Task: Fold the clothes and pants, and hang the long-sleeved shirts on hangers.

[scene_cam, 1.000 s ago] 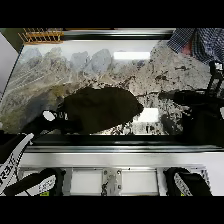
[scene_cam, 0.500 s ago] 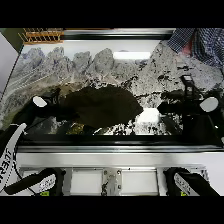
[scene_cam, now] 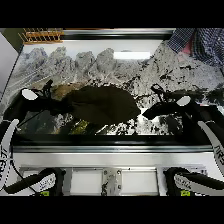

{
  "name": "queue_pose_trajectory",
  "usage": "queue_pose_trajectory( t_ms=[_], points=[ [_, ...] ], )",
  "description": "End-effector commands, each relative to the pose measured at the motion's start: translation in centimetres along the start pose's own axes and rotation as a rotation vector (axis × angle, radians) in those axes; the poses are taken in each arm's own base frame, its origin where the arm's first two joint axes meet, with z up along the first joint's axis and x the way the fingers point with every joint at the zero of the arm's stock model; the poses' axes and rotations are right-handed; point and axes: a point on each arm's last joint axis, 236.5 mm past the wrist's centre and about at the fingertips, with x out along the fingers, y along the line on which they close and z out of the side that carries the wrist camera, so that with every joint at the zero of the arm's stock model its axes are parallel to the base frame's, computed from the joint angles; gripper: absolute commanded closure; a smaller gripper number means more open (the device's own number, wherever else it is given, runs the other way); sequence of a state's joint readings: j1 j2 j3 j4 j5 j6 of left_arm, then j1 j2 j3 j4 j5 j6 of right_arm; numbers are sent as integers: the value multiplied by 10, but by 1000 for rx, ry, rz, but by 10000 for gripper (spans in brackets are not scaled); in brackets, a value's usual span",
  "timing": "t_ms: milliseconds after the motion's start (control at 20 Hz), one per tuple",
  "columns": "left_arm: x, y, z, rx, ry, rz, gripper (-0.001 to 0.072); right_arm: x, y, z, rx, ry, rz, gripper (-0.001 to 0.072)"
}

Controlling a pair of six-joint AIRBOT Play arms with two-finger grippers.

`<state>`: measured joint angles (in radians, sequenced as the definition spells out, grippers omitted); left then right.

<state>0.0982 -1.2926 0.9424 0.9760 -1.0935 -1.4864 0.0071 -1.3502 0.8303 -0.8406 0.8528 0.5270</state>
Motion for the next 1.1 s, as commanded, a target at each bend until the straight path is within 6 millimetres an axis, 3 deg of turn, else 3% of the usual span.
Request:
queue_pose_trajectory(
  t_ms=[0, 250, 300, 350, 400, 500, 600, 700, 750, 900, 950, 1050],
  points=[
    [-2, -1, 1, -2, -3, -3, 703, 27, 10, 9, -143, -11, -11, 214],
    [-2, -1, 1, -2, -3, -3, 703, 44, 15, 18, -179, -28, -50, 221],
    [-2, -1, 1, -2, -2, -3, 703, 46, 16, 18, -181, -27, -48, 341],
    [-2, -1, 2, -3, -5, -4, 703, 45, 16, 21, -168, -36, -52, 650],
    [-4, -3, 4, 1, -12, -5, 703, 42, 11, 26, -127, -56, -75, 691],
    [-21, -17, 20, 35, -61, -20, 703, 24, -3, 50, -30, -132, -138, 692],
    [-72, -53, 51, 120, -211, -53, 703, -25, -11, 93, -17, -243, -200, 692],
    [-149, -105, 72, 235, -408, -104, 703, -96, -3, 140, -108, -366, -261, 693],
    [-191, -130, 74, 288, -509, -128, 703, -138, 10, 164, -156, -445, -285, 693],
    [-321, -206, 44, 471, -813, -209, 703, -257, 61, 208, -283, -686, -371, 693],
    [-358, -226, 24, 524, -909, -241, 703, -292, 81, 213, -307, -760, -392, 692],
    [-414, -253, -16, 604, -1051, -292, 703, -345, 114, 209, -338, -871, -418, 693]
  ],
)
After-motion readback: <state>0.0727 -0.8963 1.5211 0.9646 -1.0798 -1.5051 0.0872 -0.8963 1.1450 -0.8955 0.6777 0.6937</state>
